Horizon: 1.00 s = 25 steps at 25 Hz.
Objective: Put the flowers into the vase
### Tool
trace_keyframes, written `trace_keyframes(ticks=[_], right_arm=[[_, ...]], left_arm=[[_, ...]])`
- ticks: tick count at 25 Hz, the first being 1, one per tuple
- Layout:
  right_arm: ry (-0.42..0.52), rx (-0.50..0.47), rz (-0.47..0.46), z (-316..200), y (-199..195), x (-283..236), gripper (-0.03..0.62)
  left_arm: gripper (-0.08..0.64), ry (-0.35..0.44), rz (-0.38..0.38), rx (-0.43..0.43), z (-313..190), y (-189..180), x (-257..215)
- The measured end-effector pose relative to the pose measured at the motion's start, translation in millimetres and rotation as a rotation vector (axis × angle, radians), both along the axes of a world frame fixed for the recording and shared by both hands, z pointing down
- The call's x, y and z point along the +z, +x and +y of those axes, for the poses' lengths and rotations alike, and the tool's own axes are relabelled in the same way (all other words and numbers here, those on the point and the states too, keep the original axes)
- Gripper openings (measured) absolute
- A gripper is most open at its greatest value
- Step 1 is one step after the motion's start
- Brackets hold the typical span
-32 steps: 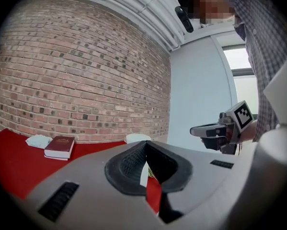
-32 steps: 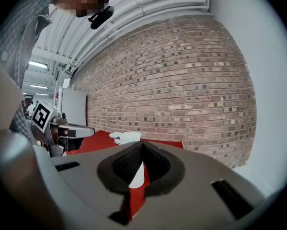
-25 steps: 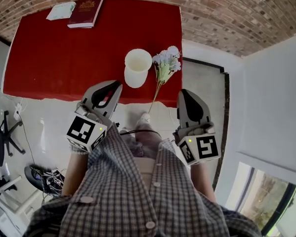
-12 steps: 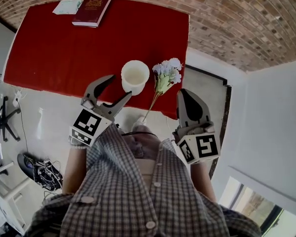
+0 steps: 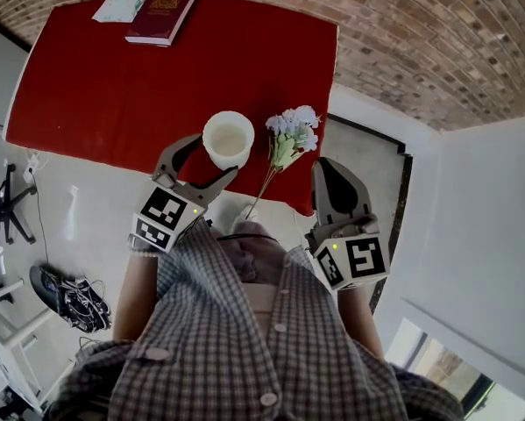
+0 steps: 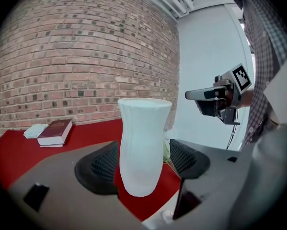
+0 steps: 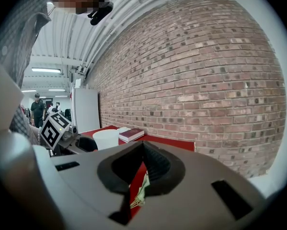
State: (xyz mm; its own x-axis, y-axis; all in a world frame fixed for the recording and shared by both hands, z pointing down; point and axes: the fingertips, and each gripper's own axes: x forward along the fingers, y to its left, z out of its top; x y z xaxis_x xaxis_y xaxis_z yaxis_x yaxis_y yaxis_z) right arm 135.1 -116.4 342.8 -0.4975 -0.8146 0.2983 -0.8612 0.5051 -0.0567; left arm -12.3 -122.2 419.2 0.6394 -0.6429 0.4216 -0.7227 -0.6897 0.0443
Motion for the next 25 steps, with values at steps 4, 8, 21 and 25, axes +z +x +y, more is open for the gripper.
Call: trace_keyframes(ticks=[4, 8, 21, 25], right_arm=[[-0.01, 0.009, -0.004, -2, 12, 5, 0.006], [-0.021, 0.01, -0.002, -4, 19, 10, 0.006], [-0.173, 0.042, 0.042, -14, 16, 52, 0.006], [-0.256, 0.072, 0.06, -19, 12, 72, 0.007]], left_arm=[[0.327, 0.005, 0.01, -0.008, -8, 8, 2], [0.324, 0.027, -0.023, -0.02, -15, 9, 1], [0.313, 0.021, -0.037, 0.059, -17, 10, 1], [0.313, 0.013, -0.043, 0.109, -17, 10, 2]])
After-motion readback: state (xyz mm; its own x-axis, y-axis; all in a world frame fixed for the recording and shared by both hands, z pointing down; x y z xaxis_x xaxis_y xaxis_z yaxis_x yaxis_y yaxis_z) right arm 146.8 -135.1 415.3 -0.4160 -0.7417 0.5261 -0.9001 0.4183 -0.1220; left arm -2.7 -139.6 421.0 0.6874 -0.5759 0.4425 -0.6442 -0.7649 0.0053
